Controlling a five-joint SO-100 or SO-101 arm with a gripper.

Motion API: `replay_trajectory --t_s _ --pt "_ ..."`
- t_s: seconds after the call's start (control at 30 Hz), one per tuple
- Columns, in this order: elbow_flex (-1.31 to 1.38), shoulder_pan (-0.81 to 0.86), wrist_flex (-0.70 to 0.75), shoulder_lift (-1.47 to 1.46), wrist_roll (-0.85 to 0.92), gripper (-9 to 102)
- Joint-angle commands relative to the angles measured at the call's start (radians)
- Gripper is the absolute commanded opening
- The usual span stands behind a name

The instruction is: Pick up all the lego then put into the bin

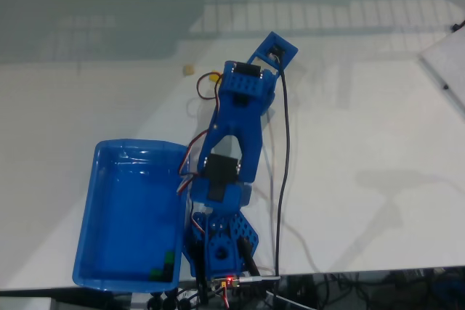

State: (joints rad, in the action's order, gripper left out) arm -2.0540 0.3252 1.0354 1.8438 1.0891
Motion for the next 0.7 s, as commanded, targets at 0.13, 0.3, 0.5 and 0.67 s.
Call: replay_trajectory --t_s 0.13,0.3,0.5,0.67 --pt "0.112 0.002 -0.009 -0.087 0.028 28" --pt "0.144 -0.002 -0.009 -0.156 0.046 28" --pt "0.186 -0.003 -0.009 -0.221 0.054 28" --pt "0.222 0.0 -0.009 -0.267 0.057 27"
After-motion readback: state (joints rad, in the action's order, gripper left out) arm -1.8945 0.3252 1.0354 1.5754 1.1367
